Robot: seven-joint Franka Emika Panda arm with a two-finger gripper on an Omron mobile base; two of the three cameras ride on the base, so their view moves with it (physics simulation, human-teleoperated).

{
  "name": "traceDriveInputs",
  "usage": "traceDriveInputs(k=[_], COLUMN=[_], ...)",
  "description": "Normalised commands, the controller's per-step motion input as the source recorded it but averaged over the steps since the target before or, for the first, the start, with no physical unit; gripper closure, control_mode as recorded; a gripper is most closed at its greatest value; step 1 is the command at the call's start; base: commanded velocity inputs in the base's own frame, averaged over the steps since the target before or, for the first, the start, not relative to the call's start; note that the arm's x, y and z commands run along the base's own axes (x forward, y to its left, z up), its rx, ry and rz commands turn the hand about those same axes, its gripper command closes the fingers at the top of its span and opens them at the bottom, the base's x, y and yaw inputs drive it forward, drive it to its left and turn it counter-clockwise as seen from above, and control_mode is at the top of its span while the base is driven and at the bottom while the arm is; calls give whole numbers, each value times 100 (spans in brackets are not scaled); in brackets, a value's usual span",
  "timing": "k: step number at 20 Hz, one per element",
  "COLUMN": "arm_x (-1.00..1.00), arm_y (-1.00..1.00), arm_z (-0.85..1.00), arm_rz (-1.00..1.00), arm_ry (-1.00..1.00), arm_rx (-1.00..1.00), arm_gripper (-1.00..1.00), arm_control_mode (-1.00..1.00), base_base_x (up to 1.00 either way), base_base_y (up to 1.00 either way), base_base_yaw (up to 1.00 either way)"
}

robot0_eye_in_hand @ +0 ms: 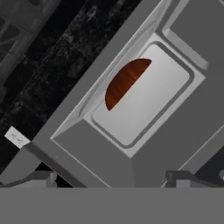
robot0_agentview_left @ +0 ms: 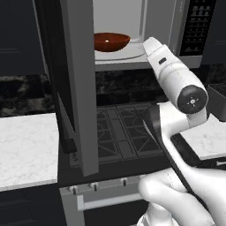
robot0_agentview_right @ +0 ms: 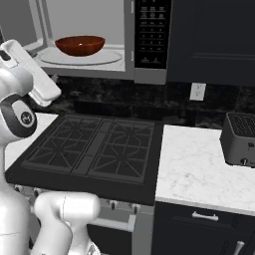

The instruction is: Open the microwave, place the bowl with waffle inside the microwave, then close the microwave door and turn it on.

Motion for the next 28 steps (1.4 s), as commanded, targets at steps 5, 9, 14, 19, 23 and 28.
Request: traceDriveInputs(k=[5, 9, 14, 19, 23, 28], arm_x=[-99, -81, -51, -18, -7, -2], arm_y=[-14, -1, 0, 0, 0, -5], arm_z=[-22, -21, -1, 2, -8, -39], arm_rz=[0, 0, -4, -26, -25, -13], arm_ry=[8, 14, 5, 0, 0, 0], arm_rx=[-13, -20, -15, -1, -5, -9], arm_gripper=[-100, -100, -100, -100, -100, -100], arm_control_mode=[-100, -100, -100, -100, -100, -100], base_base_x=[0, 0, 0, 0, 0, 0], base_base_y=[0, 0, 0, 0, 0, 0], base_base_yaw=[0, 0, 0, 0, 0, 0])
